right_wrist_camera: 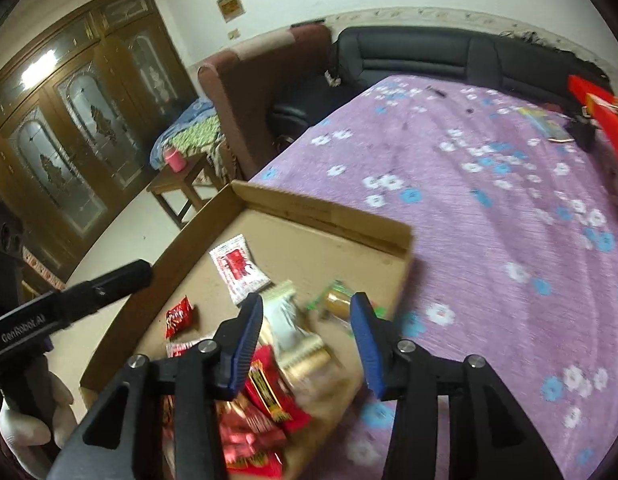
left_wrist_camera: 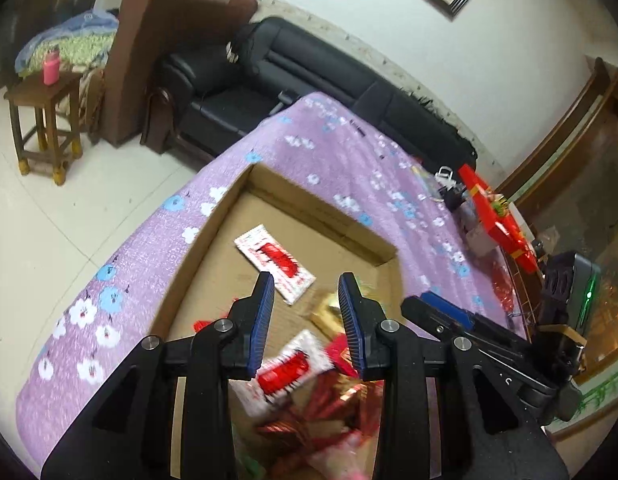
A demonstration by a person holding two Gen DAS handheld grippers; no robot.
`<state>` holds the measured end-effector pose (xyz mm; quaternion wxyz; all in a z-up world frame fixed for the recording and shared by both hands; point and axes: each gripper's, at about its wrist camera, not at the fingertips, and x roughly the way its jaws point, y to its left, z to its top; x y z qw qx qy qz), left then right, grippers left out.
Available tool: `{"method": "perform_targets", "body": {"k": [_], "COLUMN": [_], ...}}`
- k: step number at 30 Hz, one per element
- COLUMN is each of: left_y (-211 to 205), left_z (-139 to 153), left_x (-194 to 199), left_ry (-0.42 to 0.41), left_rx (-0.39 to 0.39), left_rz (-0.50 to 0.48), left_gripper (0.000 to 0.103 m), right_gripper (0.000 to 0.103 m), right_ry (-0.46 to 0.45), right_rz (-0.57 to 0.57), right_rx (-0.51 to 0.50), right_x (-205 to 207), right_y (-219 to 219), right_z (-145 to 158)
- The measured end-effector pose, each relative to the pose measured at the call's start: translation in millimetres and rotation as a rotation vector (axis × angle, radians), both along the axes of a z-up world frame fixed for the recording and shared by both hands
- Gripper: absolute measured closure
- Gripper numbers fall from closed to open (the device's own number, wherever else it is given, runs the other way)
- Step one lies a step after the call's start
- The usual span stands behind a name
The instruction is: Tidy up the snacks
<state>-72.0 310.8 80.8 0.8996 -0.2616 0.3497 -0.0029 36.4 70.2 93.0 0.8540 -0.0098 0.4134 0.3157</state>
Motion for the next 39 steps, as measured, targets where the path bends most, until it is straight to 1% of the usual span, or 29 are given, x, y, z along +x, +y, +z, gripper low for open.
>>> {"method": "perform_targets", "body": {"k": [2, 5, 7, 8, 9, 10, 11, 13, 14, 16, 18, 20, 22, 23, 24, 26, 27, 28, 30, 32, 39], "left_y": [-12.9, -40.0, -60.4, -71.0, -81.8, -89.3, -99.6, -109.6, -114.2, -124.2, -133.8, -141.1, -150.3, -153.6, -155.0, -152.6, -148.4, -146.5, -146.2, -145.5, -135.7], "left_z": [9.0, 22.7, 30.4, 33.9, 37.7, 40.5, 44.6, 45.6, 45.6, 46.7, 44.9, 42.3, 39.7, 38.9, 37.0, 33.7, 29.5, 27.3, 22.2, 19.3, 12.4], "left_x": [-10.4, -27.8, -41.3, -49.1, -58.6, -67.8, -80.0, -92.8, -95.9, -93.8, -89.9, -88.4, -90.8, -90.6, -89.8, -84.4, -79.3, -76.5, -73.7, -73.2, -76.1], "left_ry": [-0.030, -0.083, -0.110, -0.129, -0.159, -0.194, -0.250, -0.297, -0.306, -0.284, -0.231, -0.201, -0.190, -0.187, -0.185, -0.157, -0.122, -0.103, -0.064, -0.044, -0.023], "left_rx": [0.039, 0.129, 0.223, 0.270, 0.312, 0.334, 0.354, 0.367, 0.379, 0.439, 0.499, 0.540, 0.570, 0.578, 0.568, 0.502, 0.455, 0.442, 0.460, 0.474, 0.449], "left_rz": [0.013, 0.042, 0.093, 0.124, 0.159, 0.179, 0.191, 0.193, 0.193, 0.201, 0.233, 0.268, 0.286, 0.286, 0.274, 0.225, 0.201, 0.200, 0.219, 0.234, 0.256], "left_gripper": [0.071, 0.071, 0.055, 0.036, 0.023, 0.021, 0.020, 0.020, 0.020, 0.020, 0.020, 0.020, 0.020, 0.020, 0.020, 0.020, 0.020, 0.020, 0.020, 0.020, 0.020], "right_gripper": [0.054, 0.053, 0.050, 0.045, 0.043, 0.040, 0.039, 0.039, 0.039, 0.039, 0.038, 0.038, 0.038, 0.038, 0.038, 0.038, 0.037, 0.037, 0.033, 0.031, 0.031], "right_ry": [-0.020, -0.063, -0.083, -0.093, -0.104, -0.112, -0.123, -0.141, -0.153, -0.173, -0.179, -0.162, -0.143, -0.137, -0.137, -0.146, -0.149, -0.151, -0.156, -0.166, -0.169], "right_rz": [-0.019, -0.058, -0.085, -0.100, -0.116, -0.131, -0.145, -0.158, -0.160, -0.167, -0.170, -0.166, -0.160, -0.154, -0.149, -0.143, -0.139, -0.134, -0.122, -0.113, -0.073], "right_rx": [0.019, 0.041, 0.064, 0.079, 0.094, 0.106, 0.120, 0.126, 0.115, 0.092, 0.084, 0.093, 0.104, 0.100, 0.090, 0.080, 0.079, 0.079, 0.069, 0.056, 0.014], "right_x": [-10.6, -27.7, -38.2, -44.5, -50.6, -55.6, -61.5, -71.9, -76.5, -83.4, -90.2, -94.1, -97.4, -98.5, -100.2, -105.0, -107.5, -109.6, -112.8, -116.4, -124.3], "right_y": [-16.6, -39.3, -53.4, -61.1, -68.3, -74.2, -80.9, -89.3, -91.7, -95.2, -98.9, -101.4, -104.5, -104.3, -103.5, -102.6, -102.3, -102.2, -100.3, -97.4, -82.1], "right_z": [5.9, 12.7, 16.4, 17.5, 18.5, 19.9, 20.2, 20.6, 19.6, 16.7, 11.9, 6.0, 0.9, -0.9, -2.0, -2.7, -2.6, -2.3, -2.5, -3.5, -10.1]}}
